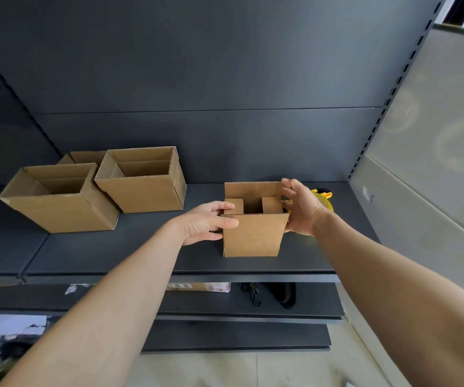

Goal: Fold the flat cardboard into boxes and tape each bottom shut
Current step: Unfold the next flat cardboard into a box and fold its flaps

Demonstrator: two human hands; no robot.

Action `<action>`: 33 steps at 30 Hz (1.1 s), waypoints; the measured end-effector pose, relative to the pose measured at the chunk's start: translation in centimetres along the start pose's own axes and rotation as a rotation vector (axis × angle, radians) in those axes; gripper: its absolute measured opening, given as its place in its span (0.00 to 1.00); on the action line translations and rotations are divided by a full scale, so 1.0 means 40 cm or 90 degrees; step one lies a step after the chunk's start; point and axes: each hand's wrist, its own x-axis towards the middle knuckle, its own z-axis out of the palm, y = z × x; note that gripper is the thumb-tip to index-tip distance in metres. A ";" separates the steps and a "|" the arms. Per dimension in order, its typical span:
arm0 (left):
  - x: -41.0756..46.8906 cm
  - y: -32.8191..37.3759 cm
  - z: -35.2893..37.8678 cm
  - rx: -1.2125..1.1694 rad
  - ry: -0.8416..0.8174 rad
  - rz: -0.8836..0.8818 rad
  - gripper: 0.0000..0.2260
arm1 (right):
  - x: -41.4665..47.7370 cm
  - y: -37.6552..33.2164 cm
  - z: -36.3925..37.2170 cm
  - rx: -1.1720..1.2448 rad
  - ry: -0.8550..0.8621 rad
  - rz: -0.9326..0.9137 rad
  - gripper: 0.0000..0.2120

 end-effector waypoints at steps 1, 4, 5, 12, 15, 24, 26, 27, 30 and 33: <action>-0.001 0.000 0.001 0.004 0.005 0.004 0.23 | 0.001 -0.002 0.001 -0.005 -0.007 0.008 0.24; -0.002 0.001 0.007 0.011 0.029 0.012 0.22 | 0.013 -0.013 0.008 -0.011 0.017 0.038 0.36; -0.001 0.000 0.010 0.022 0.045 0.016 0.21 | 0.015 -0.019 0.017 -0.016 0.039 0.049 0.38; 0.000 -0.009 0.026 0.047 0.143 0.046 0.19 | 0.026 -0.037 0.055 -0.071 0.149 0.065 0.31; -0.007 -0.012 0.038 0.061 0.177 0.030 0.21 | 0.027 -0.035 0.059 -0.073 0.167 0.059 0.27; 0.013 0.003 0.064 0.040 0.293 0.016 0.17 | 0.039 -0.038 0.060 -0.075 0.176 0.052 0.18; 0.030 0.002 0.070 0.082 0.317 0.051 0.14 | 0.039 -0.035 0.059 -0.071 0.171 0.045 0.18; 0.037 0.000 0.072 0.106 0.328 0.067 0.14 | 0.037 -0.034 0.059 -0.068 0.168 0.041 0.17; 0.057 -0.011 0.071 0.187 0.365 0.087 0.17 | 0.034 -0.035 0.059 -0.065 0.170 0.038 0.14; 0.066 -0.017 0.067 0.204 0.358 0.066 0.24 | 0.037 -0.032 0.068 -0.074 0.178 0.040 0.19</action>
